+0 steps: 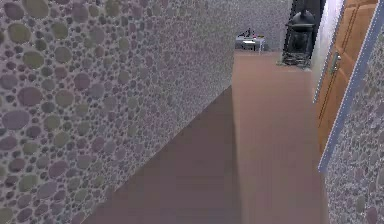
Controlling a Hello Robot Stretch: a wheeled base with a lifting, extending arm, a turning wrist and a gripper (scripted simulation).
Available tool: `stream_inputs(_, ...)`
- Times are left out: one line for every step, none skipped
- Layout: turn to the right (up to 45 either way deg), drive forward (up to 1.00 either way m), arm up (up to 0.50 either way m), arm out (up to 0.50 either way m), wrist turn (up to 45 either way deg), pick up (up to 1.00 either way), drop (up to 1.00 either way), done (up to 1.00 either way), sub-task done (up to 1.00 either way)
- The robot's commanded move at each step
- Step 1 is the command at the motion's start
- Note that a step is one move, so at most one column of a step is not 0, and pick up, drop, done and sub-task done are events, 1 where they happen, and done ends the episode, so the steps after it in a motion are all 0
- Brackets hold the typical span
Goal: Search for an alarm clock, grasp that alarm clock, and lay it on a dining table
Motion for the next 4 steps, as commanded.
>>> stream_inputs(0.0,0.40,0.00,0.00,0.0,0.00,0.00,0.00,0.00)
stream_inputs(18.0,0.00,0.00,0.00,0.0,0.00,0.00,0.00,0.00)
stream_inputs(0.0,1.00,0.00,0.00,0.0,0.00,0.00,0.00,0.00)
stream_inputs(0.0,1.00,0.00,0.00,0.0,0.00,0.00,0.00,0.00)
